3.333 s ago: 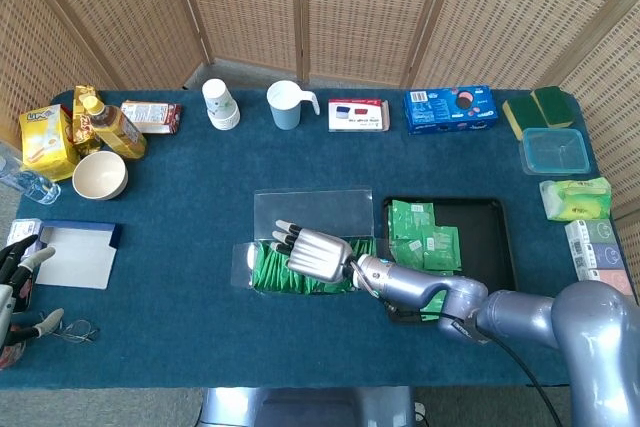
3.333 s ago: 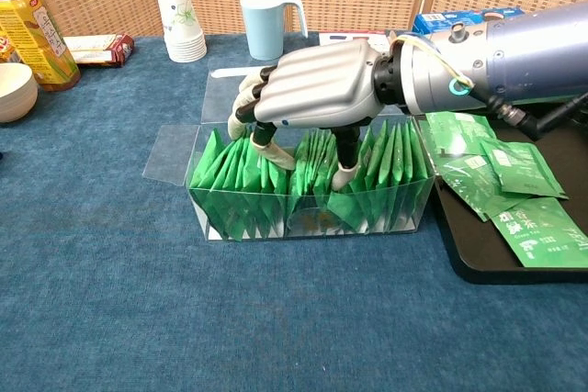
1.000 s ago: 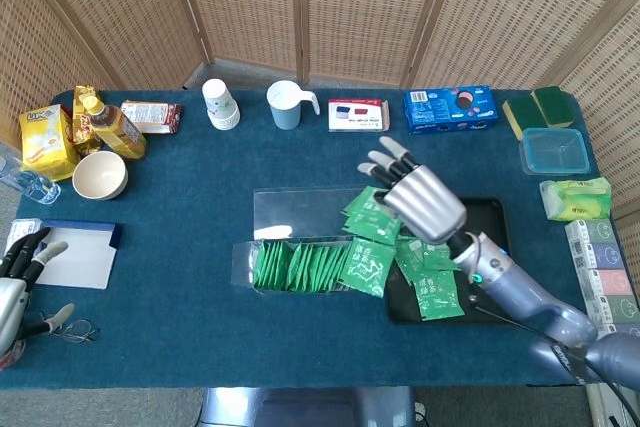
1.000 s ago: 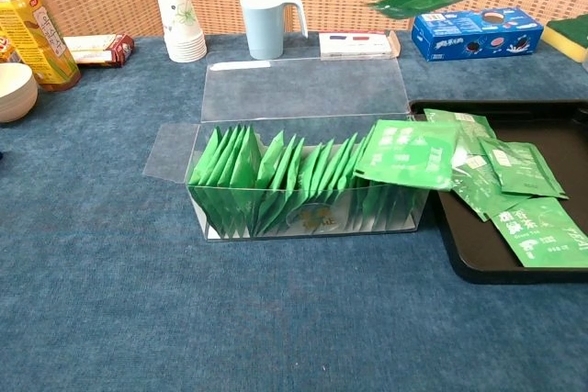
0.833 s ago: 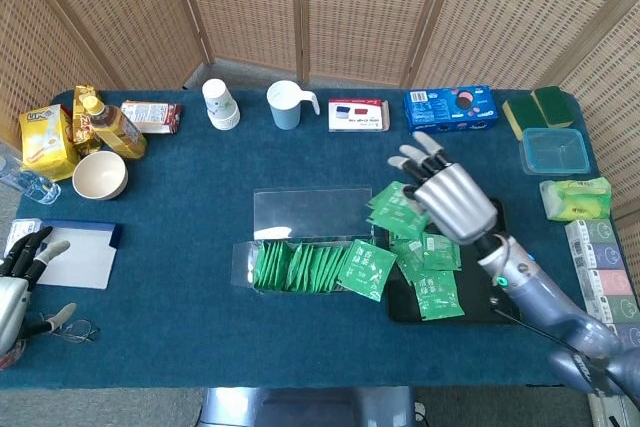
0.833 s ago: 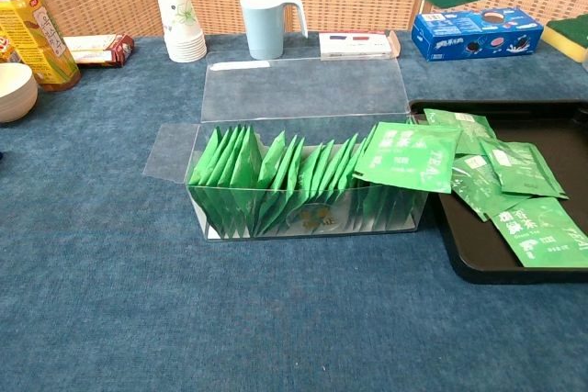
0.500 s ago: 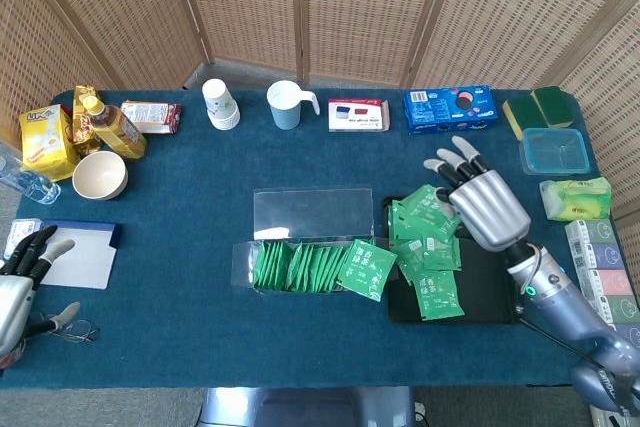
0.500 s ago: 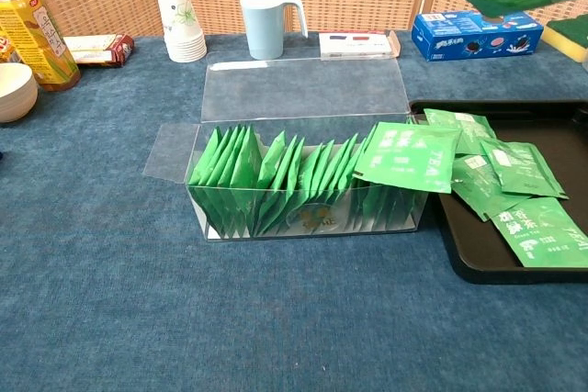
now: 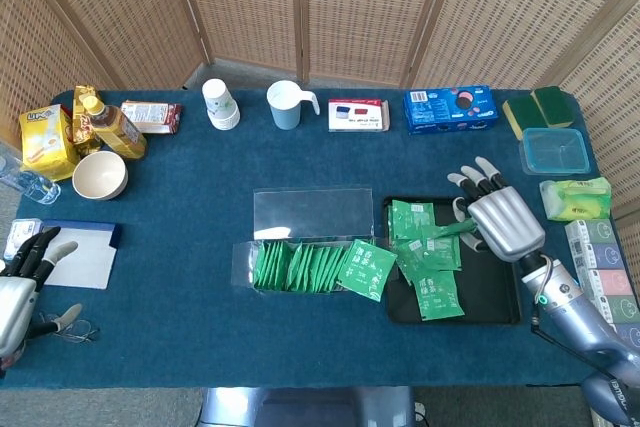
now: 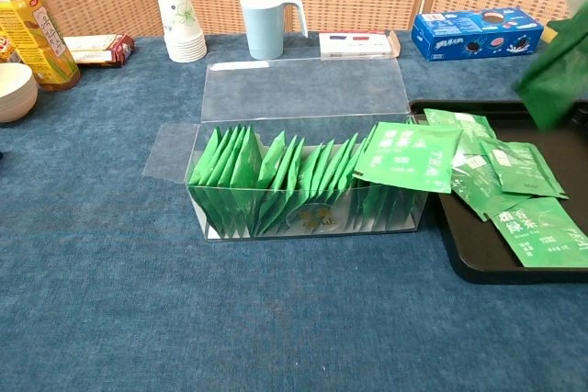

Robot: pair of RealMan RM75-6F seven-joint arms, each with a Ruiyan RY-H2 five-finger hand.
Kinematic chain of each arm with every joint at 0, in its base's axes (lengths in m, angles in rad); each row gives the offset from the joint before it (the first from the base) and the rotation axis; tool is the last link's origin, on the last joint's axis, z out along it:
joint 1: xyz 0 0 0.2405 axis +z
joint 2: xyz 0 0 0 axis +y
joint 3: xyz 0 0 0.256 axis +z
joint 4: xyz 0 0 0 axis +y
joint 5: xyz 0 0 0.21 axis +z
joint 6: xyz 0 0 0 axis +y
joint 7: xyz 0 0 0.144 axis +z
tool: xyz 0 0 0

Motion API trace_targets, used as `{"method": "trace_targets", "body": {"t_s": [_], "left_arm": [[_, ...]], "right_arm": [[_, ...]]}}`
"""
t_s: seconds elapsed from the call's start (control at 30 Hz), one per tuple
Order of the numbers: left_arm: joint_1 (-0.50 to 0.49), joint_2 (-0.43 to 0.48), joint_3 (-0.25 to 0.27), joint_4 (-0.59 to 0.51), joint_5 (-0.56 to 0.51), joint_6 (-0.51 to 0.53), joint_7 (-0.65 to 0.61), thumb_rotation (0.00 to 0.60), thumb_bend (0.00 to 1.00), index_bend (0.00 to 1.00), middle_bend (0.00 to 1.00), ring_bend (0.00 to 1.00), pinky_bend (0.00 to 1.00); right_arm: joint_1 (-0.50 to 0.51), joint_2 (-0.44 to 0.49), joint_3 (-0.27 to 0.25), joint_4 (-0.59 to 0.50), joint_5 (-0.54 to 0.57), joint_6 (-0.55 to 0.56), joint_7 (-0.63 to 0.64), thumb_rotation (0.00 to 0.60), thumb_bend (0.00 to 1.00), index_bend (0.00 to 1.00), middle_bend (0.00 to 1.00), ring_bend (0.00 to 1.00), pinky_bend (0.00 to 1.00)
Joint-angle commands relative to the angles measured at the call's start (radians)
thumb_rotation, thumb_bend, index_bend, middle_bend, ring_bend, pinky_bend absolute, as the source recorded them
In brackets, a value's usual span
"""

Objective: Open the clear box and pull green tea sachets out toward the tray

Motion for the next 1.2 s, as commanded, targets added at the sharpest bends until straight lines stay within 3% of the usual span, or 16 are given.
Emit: {"method": "trace_targets", "body": {"t_s": [0.03, 0.07, 0.17, 0.4, 0.63, 1.2], "left_arm": [[0.004, 0.003, 0.001, 0.000, -0.001, 0.005, -0.001, 0.597, 0.16, 0.16, 0.05, 0.06, 0.33], [0.006, 0.004, 0.002, 0.000, -0.002, 0.007, -0.002, 0.598, 0.16, 0.16, 0.05, 0.06, 0.33], [0.011, 0.006, 0.004, 0.003, -0.004, 0.013, -0.006, 0.598, 0.16, 0.16, 0.05, 0.06, 0.33], [0.019, 0.004, 0.008, 0.010, -0.015, 0.014, -0.015, 0.599, 0.16, 0.16, 0.05, 0.06, 0.33], [0.041, 0.000, 0.022, 0.020, -0.040, 0.014, -0.026, 0.599, 0.16, 0.16, 0.05, 0.06, 0.33], [0.113, -0.038, 0.043, 0.104, -0.066, 0.072, -0.078, 0.599, 0.16, 0.18, 0.05, 0.07, 0.33]], "right_arm": [[0.002, 0.004, 0.005, -0.011, 0.038, -0.040, -0.034, 0.600, 0.26, 0.29, 0.08, 0.04, 0.01], [0.003, 0.005, 0.008, -0.015, 0.047, -0.047, -0.040, 0.600, 0.26, 0.22, 0.06, 0.03, 0.00], [0.001, 0.004, 0.020, -0.024, 0.063, -0.053, -0.049, 0.600, 0.26, 0.15, 0.04, 0.02, 0.00], [-0.023, 0.006, 0.046, -0.053, 0.075, -0.017, -0.043, 0.600, 0.26, 0.15, 0.04, 0.02, 0.00], [-0.122, -0.040, 0.073, -0.111, 0.142, 0.132, -0.063, 0.600, 0.26, 0.15, 0.04, 0.02, 0.00], [-0.359, -0.101, -0.012, -0.209, 0.067, 0.389, -0.139, 0.600, 0.26, 0.20, 0.07, 0.02, 0.00]]}}
